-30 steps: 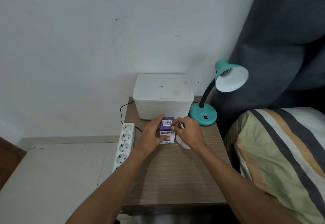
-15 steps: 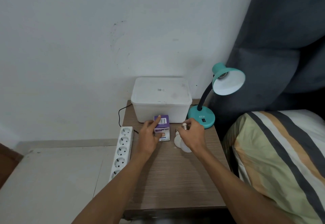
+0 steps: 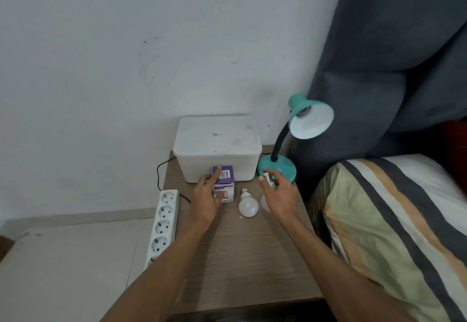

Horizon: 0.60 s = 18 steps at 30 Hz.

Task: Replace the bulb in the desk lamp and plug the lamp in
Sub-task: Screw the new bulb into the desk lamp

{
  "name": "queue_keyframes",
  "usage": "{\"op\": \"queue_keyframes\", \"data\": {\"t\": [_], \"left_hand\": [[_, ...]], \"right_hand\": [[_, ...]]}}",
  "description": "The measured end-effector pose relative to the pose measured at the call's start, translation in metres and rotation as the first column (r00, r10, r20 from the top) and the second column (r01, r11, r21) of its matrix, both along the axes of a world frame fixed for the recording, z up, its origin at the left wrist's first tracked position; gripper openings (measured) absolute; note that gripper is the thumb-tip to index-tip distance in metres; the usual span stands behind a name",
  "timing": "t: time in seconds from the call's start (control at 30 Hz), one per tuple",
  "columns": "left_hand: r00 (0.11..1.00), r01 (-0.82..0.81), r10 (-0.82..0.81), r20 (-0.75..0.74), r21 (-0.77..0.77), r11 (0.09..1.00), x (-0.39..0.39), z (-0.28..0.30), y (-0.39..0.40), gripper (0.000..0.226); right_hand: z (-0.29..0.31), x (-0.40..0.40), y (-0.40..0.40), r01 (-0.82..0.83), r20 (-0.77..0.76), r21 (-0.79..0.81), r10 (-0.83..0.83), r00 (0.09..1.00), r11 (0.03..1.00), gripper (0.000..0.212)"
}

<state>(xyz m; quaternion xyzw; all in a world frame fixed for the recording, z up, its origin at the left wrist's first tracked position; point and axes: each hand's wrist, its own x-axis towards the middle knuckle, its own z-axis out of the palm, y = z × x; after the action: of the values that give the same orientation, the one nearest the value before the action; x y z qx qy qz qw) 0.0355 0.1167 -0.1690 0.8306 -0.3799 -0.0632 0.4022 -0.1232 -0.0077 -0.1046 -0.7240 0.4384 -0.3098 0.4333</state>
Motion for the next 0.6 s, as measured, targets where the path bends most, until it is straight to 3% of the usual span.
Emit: {"op": "queue_keyframes", "data": {"t": [0.1, 0.2, 0.4, 0.53, 0.6], "left_hand": [[0.997, -0.038, 0.041, 0.069, -0.04, 0.998, -0.009, 0.004, 0.006, 0.106], [0.975, -0.065, 0.089, 0.203, -0.124, 0.99, -0.017, 0.019, 0.008, 0.103], [0.839, 0.209, -0.091, 0.536, -0.163, 0.964, -0.025, 0.076, -0.033, 0.098], [0.766, 0.38, -0.26, 0.588, -0.088, 0.921, -0.036, 0.118, -0.086, 0.103], [0.742, 0.427, -0.331, 0.583, -0.03, 0.904, -0.04, 0.135, -0.11, 0.109]], "right_hand": [[0.001, -0.009, -0.004, 0.059, -0.062, 0.066, -0.055, 0.997, 0.996, 0.029], [0.013, -0.022, -0.016, 0.156, -0.032, 0.116, -0.153, 0.988, 0.981, 0.032], [0.069, -0.047, -0.055, 0.275, 0.205, 0.131, -0.297, 0.933, 0.953, 0.022], [0.103, -0.054, -0.075, 0.242, 0.375, 0.247, -0.323, 0.869, 0.938, 0.016], [0.112, -0.054, -0.084, 0.216, 0.353, 0.209, -0.279, 0.893, 0.954, 0.017]]}}
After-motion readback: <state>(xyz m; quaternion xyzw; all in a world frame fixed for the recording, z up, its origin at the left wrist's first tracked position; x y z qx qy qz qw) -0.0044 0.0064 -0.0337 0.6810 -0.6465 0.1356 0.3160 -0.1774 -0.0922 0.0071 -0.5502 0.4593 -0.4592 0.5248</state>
